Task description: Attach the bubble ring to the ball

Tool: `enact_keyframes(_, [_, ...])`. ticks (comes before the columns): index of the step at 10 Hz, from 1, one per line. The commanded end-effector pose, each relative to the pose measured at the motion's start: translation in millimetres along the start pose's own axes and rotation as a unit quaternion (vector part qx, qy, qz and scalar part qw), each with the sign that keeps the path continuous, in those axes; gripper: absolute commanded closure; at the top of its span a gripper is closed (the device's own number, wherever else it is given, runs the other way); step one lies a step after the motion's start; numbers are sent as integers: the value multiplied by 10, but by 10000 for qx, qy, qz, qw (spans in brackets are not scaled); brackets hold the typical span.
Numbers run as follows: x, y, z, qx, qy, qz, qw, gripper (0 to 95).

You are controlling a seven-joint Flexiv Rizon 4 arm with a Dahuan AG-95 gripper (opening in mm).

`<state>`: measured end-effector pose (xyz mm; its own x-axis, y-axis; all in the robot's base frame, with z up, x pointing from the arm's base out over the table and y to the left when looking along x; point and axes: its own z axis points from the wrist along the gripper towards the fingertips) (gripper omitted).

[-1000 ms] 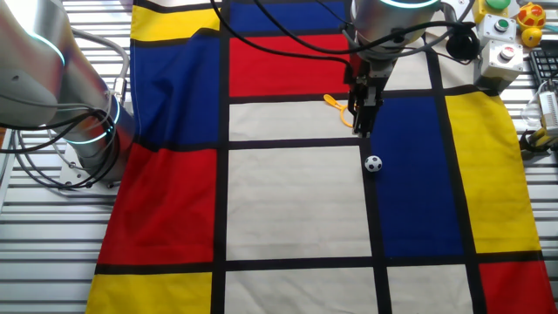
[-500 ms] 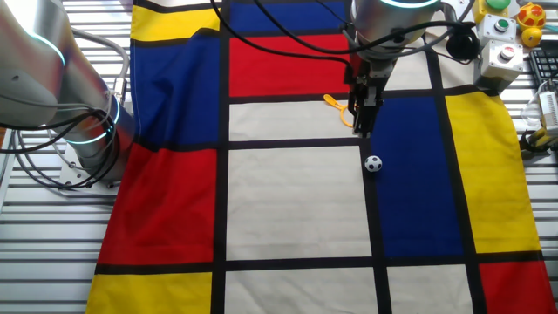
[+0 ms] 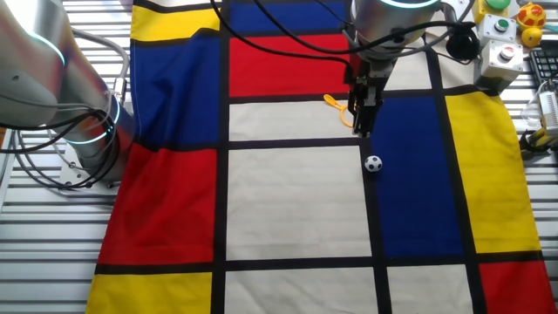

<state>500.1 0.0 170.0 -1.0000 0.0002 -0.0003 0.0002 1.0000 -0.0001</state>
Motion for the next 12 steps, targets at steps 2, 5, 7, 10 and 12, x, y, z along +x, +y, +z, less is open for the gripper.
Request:
enact_keyframes(2, [1, 0, -1, -109, -43, -761, 9970, 950])
enact_keyframes(5, [1, 0, -1, -106, -33, -755, 9971, 950])
enact_keyframes(7, [1, 0, -1, -106, -31, -751, 9971, 950])
enact_keyframes(10, [0, 0, -1, -104, -29, -755, 9971, 950])
enact_keyframes(12, [-10, 0, -1, -104, -26, -819, 9966, 950])
